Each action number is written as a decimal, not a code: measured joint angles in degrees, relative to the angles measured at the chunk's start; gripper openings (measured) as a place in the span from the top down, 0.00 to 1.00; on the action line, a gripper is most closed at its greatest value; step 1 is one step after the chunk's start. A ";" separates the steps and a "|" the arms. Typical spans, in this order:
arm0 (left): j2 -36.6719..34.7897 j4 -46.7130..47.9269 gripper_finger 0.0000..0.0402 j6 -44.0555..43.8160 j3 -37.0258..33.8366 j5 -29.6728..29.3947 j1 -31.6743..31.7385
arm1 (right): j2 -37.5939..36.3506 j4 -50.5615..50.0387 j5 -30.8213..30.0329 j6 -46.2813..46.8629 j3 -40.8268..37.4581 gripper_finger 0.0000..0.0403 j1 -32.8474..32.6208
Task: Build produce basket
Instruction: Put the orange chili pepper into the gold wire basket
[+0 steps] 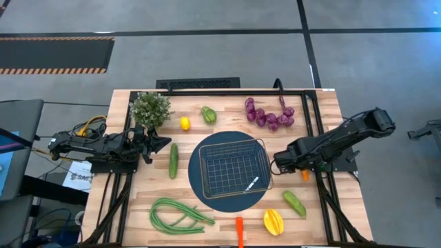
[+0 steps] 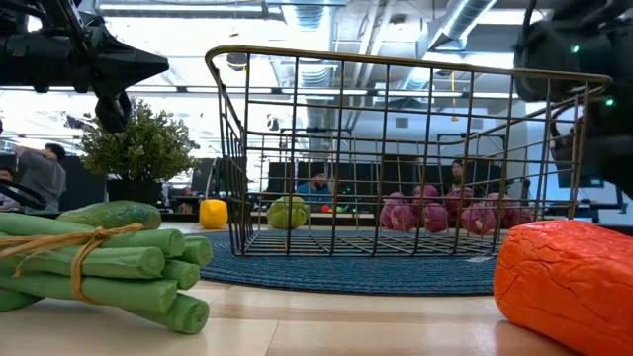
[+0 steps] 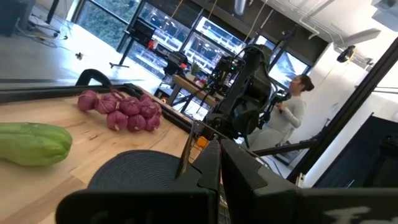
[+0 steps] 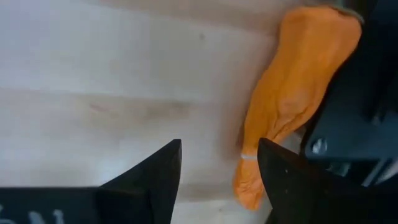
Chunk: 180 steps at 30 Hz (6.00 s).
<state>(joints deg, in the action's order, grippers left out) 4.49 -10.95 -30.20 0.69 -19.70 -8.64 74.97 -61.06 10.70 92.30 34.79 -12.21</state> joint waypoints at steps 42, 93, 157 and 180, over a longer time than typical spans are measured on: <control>0.00 1.15 1.00 -0.58 0.01 6.51 0.02 | 19.33 -4.01 4.13 -3.25 3.08 0.70 -5.09; -0.01 1.19 1.00 -0.90 0.00 5.94 0.00 | 5.08 7.94 -38.01 -32.21 53.05 1.00 -4.79; -0.02 3.05 1.00 -0.95 0.01 5.84 0.00 | 37.03 -1.65 -4.57 -34.44 52.98 1.00 -0.76; -0.02 3.07 1.00 -0.96 0.01 5.83 0.00 | 37.03 -1.25 -5.00 -38.38 52.98 0.89 -0.37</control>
<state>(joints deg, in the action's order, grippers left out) 4.47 -7.88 -31.16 0.70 -13.87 -8.64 112.01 -62.31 5.70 53.92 87.77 -12.58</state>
